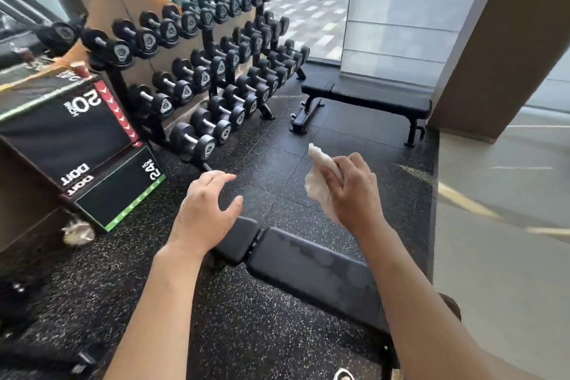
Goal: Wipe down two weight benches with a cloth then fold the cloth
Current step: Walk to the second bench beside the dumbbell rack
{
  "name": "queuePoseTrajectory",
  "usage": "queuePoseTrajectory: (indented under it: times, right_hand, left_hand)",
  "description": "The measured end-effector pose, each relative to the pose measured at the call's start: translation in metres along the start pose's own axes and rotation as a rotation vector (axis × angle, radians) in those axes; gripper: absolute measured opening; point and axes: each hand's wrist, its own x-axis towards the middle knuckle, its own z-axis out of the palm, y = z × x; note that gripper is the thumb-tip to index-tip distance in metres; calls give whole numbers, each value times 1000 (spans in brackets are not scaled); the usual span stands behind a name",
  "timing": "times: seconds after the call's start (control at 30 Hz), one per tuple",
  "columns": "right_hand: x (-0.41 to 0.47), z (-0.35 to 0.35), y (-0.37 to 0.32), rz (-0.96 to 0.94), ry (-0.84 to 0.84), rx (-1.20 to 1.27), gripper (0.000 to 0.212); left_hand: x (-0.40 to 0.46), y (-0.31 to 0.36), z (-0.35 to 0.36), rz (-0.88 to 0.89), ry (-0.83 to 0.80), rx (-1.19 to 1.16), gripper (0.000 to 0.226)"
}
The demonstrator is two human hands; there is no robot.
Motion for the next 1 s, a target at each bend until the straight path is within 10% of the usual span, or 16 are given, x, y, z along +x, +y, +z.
queuePoseTrajectory:
  times: [1.0]
  right_hand:
    - [-14, 264, -285, -347, -350, 133, 27]
  left_hand:
    - [-132, -287, -202, -458, 325, 81, 41]
